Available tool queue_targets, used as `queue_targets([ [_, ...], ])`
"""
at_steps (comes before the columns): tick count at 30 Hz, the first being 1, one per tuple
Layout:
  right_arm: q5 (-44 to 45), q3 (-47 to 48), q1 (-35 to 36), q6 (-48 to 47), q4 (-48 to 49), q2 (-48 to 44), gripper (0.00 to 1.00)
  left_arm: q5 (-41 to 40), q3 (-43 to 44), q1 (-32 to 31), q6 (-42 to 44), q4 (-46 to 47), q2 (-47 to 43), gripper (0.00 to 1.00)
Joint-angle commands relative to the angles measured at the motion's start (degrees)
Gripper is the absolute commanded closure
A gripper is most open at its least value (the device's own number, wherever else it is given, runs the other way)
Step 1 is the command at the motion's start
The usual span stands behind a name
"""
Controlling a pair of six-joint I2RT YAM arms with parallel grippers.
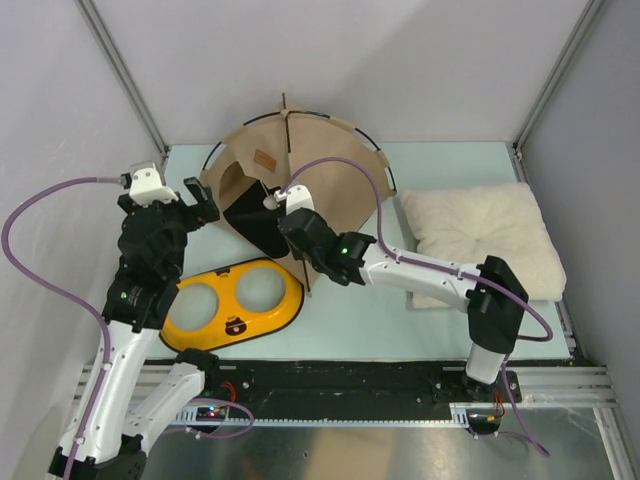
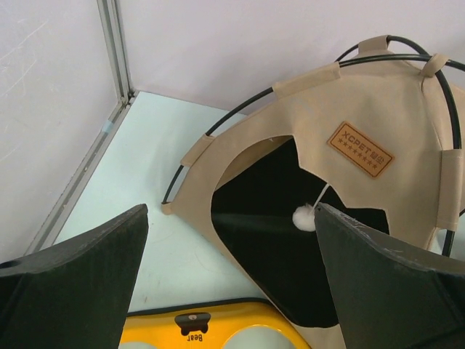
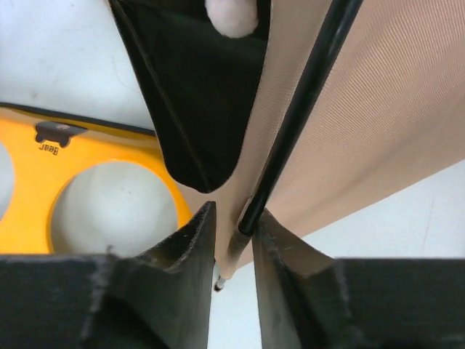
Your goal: Set up the pet tent
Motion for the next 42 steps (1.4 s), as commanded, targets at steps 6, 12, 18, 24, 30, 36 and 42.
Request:
queue_targets([
  [6,-1.2,0.3,0.4,-6.3,2.4,-1.7,0.99,-0.7,-0.5,0.4,0.9,-0.7,-0.9,0.0],
  [12,-11.7,-5.1,-1.8,-15.7,7.4,-7.8,1.0,-0.7,-0.7,0.4,1.7,-0.9,-1.4,0.0],
  [18,-21.7,-8.1,-9.0,-16.8,9.3,-12.7,1.0,0.3,-0.7,0.5,2.2,-1.0,-2.1,0.0],
  [24,-32.7,-9.9,-16.7,-16.9,9.1,-14.9,1.0,1.5,-0.6,0.5,3.0,-1.3,-2.8,0.0],
  [30,-35.3,-15.8,-22.7,-16.4,12.7,-15.6,1.0,2.5,-0.6,0.4,3.3,-2.1,-2.9,0.0],
  [36,-38.2,-20.0,-28.1,-18.8,14.3,-20.1,0.98,3.5,-1.2,0.5,3.0,-2.6,-2.5,0.0],
  [42,-41.2,-20.3,-33.3,-20.7,12.2,-23.8,0.93,6.7,-0.9,0.5,2.3,-2.5,0.1,0.0],
])
